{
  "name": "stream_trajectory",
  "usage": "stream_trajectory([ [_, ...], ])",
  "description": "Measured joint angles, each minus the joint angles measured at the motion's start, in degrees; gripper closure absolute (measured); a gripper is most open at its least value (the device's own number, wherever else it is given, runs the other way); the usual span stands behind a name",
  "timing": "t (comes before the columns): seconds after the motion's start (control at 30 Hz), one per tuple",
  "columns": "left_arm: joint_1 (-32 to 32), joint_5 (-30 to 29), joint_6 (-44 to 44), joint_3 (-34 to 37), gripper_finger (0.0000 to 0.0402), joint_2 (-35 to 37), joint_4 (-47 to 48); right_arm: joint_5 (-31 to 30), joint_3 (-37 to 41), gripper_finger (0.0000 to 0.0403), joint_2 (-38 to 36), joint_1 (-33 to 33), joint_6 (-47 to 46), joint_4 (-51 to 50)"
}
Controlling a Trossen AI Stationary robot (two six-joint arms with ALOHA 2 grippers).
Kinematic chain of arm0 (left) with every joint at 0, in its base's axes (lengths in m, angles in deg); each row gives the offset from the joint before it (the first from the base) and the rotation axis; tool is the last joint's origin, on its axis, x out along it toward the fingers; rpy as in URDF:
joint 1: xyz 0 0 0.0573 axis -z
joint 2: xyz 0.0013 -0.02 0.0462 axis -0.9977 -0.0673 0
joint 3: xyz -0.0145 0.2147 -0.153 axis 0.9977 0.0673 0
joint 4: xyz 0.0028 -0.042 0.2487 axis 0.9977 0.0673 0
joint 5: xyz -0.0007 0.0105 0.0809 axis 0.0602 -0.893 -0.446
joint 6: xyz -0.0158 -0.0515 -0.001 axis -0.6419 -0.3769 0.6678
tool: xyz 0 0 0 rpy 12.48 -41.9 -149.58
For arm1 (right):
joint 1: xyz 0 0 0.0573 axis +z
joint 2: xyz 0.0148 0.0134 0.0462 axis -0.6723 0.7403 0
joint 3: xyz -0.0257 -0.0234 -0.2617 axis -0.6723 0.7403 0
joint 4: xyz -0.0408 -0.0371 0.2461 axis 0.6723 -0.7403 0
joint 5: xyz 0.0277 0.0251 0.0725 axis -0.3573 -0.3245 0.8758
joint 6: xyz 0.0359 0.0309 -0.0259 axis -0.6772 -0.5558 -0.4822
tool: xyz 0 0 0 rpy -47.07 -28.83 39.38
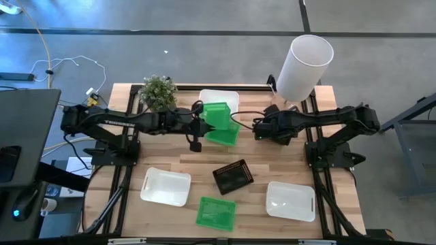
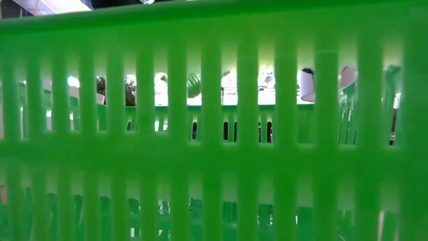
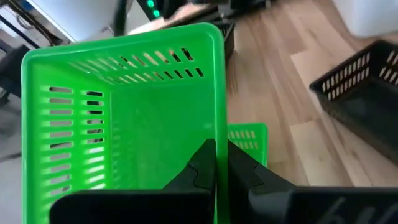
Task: Stack baskets by color
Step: Stack the middle green bin on top of the top green bin
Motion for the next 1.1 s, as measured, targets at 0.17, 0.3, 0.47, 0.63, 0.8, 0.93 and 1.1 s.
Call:
stream_trajectory([
  [0.17,0.0,0.0,0.4,0.0,0.0401,-3.5,-1.0,-0.6,0.0,0.0311,0.0,-0.7,-4.4,-5.9],
  [0.3,0.0,0.9,2.2,0.0,0.0401,-6.2,-1.6,-0.6,0.0,0.0311,0.0,-0.7,-6.0,-8.3],
  [0.47,0.2,1.6,3.7,-0.1,0.0401,-8.9,-4.1,-0.6,0.0,0.0311,0.0,-0.7,-6.0,-8.3],
  [0.63,0.2,1.8,3.8,-2.3,0.0401,-11.4,-3.3,-0.5,0.0,0.0311,0.0,-0.7,-6.1,-8.3],
  [0.8,0.2,3.5,3.6,-4.6,0.0401,-14.5,-0.8,-0.2,0.0,0.0311,0.0,-0.7,-6.1,-8.3],
  [0.93,0.1,3.5,3.7,-5.8,0.0401,-16.3,1.5,0.0,0.0,0.0311,0.0,-0.7,-6.0,-8.3],
  [1.1,0.1,3.7,3.9,-6.1,0.0401,-16.8,3.2,0.1,0.0,0.0311,0.0,-0.7,-6.0,-8.3],
])
